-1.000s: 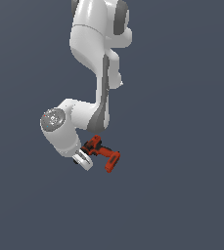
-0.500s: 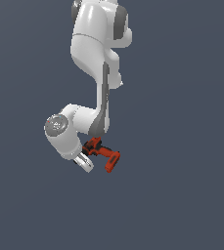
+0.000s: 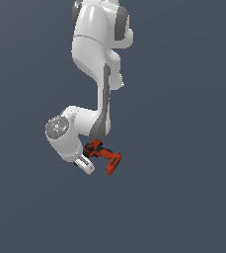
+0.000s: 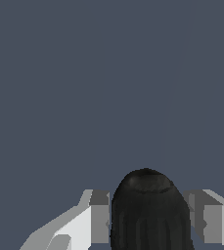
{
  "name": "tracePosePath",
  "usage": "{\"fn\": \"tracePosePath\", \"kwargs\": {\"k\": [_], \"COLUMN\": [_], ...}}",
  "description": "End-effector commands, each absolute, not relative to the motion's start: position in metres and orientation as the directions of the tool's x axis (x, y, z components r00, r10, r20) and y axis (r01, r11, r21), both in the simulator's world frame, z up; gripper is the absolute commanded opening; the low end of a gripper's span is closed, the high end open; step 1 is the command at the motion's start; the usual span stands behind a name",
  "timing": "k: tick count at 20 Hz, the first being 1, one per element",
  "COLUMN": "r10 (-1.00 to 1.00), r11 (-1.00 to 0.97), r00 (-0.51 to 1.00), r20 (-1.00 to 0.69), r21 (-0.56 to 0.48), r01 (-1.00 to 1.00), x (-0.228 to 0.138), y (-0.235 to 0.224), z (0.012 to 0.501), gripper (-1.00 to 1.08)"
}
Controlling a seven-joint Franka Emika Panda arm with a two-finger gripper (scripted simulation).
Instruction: Pick up the object and move it to a goal position.
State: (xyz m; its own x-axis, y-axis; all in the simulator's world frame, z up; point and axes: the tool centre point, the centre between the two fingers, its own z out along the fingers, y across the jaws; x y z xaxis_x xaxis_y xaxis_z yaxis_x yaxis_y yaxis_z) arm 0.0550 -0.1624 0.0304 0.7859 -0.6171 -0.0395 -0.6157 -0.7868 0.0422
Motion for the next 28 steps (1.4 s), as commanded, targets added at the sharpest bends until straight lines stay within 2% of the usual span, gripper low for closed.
{"fn": "tracePosePath", "kwargs": {"k": [1,10,28], "r10": [-0.617,-0.617,-0.617], "r11": [-0.787,-0.787,-0.787], "r00": [0.786,0.786,0.786], "r20": [-0.039,-0.039,-0.039], "r21": [0.042,0.042,0.042], "r01": [-0.616,-0.616,-0.616], "x": [0.055,0.066,0.131], "y": [-0.163,-0.136,0.008], "z": [0.030,0.031,0.032], "gripper": [-1.00,-1.00,-1.00]}}
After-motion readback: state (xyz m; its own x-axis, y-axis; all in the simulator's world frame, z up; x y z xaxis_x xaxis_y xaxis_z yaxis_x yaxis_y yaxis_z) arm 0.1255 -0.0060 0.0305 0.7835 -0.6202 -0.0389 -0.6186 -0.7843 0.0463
